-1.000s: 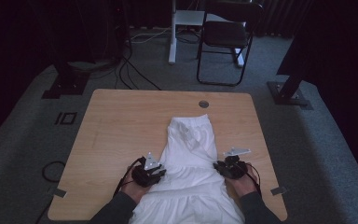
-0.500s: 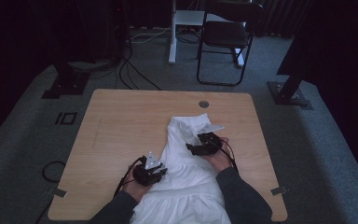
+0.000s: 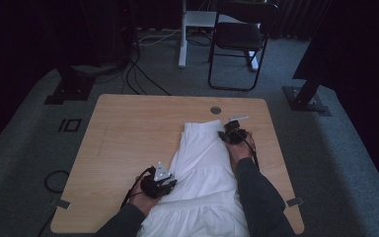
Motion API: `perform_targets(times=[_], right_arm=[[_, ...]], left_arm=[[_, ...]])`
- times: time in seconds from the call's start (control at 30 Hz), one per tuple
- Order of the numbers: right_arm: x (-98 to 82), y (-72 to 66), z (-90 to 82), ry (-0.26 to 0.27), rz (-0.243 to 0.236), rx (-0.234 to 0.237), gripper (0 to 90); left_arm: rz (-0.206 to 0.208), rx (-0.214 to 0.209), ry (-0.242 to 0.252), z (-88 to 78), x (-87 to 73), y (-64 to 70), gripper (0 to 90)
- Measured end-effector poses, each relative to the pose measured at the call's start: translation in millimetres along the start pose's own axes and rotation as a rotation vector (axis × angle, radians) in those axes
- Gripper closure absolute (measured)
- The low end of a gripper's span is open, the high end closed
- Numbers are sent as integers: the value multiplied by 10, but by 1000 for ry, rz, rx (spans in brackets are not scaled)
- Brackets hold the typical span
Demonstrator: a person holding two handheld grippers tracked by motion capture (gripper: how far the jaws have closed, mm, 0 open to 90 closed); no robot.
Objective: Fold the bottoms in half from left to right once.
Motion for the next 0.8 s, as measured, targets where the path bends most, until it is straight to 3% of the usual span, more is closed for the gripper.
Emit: perform_targets(times=[0.1,0.17,0.23,0.27,0.33,0.4,0.43,0.47,0.57,0.63,0.73,0.8], right_arm=[[-82,4,52,13,37,9,657],[-89,-16,39,6,16,12,654],[-89,-27,35,1,3,8,651],[-91,-30,33,0,5,4,651],[-90,-35,34,1,9,1,651],[-89,-39,36,1,6,-2,651],[-89,-39,36,2,6,-2,651],[-90,-39,36,2,7,-2,651],[-92,-38,36,3,4,-1,651],[-95,-38,35,4,4,-1,652],[-106,-43,33,12,9,-5,652],[-126,-54,26,21,11,-9,651]], left_arm=[[4,-14,-8,-25,-19,21,668],[12,-23,-31,-53,0,20,640],[22,-13,-15,-73,29,8,592],[12,6,47,-125,161,-39,562],[-11,18,91,-146,386,-112,507],[-3,23,113,-85,647,-192,493],[-3,23,113,-85,647,-192,487],[-11,47,113,93,892,-276,483],[-23,82,73,470,1136,-385,488],[-24,127,24,725,1178,-458,502],[-67,138,-65,976,1089,-543,520],[-116,106,-32,960,1035,-564,538]])
Point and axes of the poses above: each handheld gripper's, and its own axes: z roughly forward along the jaws, x roughly out of its top, y roughly to its right, the point moved 2 cm from there along z, roughly forward along the jaws, and after that the axes turned 8 degrees about -z, right-handed, at the moved point
